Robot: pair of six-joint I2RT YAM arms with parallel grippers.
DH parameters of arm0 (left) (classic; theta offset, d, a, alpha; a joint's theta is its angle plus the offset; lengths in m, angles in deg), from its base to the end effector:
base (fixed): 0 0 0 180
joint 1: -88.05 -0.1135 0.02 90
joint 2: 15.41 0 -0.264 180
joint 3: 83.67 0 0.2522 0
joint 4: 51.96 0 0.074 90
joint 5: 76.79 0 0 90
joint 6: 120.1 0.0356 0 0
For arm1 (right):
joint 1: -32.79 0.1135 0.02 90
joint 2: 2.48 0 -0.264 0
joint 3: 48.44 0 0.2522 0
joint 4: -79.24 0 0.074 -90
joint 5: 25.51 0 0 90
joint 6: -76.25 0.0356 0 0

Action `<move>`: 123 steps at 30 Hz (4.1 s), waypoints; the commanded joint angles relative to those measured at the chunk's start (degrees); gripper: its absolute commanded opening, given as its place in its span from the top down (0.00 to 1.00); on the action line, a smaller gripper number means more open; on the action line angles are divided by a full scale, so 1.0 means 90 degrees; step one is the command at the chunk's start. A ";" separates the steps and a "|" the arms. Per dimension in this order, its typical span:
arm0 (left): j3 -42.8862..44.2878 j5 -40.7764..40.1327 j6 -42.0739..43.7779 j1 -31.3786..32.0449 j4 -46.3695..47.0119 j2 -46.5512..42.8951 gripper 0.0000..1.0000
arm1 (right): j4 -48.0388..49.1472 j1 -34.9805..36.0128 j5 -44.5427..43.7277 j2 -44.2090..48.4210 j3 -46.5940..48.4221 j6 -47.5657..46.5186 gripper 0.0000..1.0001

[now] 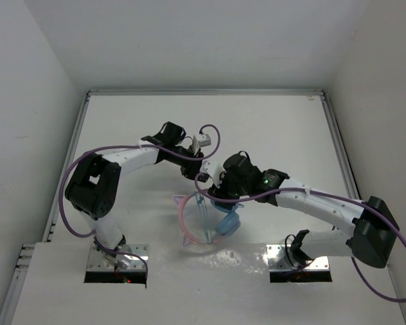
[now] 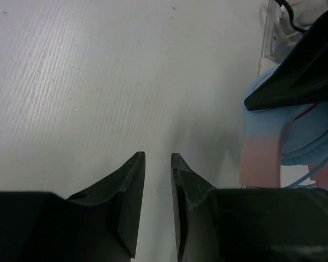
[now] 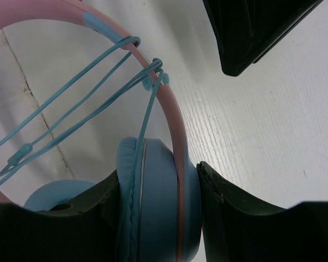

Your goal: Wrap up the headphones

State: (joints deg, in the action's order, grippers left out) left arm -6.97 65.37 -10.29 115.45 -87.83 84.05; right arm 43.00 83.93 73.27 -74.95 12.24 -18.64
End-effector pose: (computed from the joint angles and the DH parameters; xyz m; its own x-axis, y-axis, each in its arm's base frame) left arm 0.2941 -0.1841 0.1945 -0.4938 0.4901 -0.7183 0.8659 0.2012 -0.4580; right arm 0.1591 0.2062 0.2325 -0.3937 -0.6229 -0.6760 -0.8703 0.4893 0.0561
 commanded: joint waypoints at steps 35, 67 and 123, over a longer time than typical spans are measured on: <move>-0.1231 0.0630 -0.0989 0.0032 0.1567 0.0511 0.76 | 0.1980 -0.0701 -0.0642 -0.0756 -0.0545 0.1382 1.00; -0.0899 -0.2788 -0.2143 -0.0866 0.0621 0.0658 0.63 | 0.1972 -0.1170 -0.2020 -0.2465 0.0049 0.1842 1.00; 0.0234 -0.6323 -0.2104 -0.2273 -0.1254 -0.2564 0.00 | -0.2170 -0.5662 -0.1120 -0.0727 0.1984 0.4020 0.01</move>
State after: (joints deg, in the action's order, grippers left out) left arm -3.72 10.68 -28.48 95.89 -98.28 63.57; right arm 24.53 32.48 63.00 -82.42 29.72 15.26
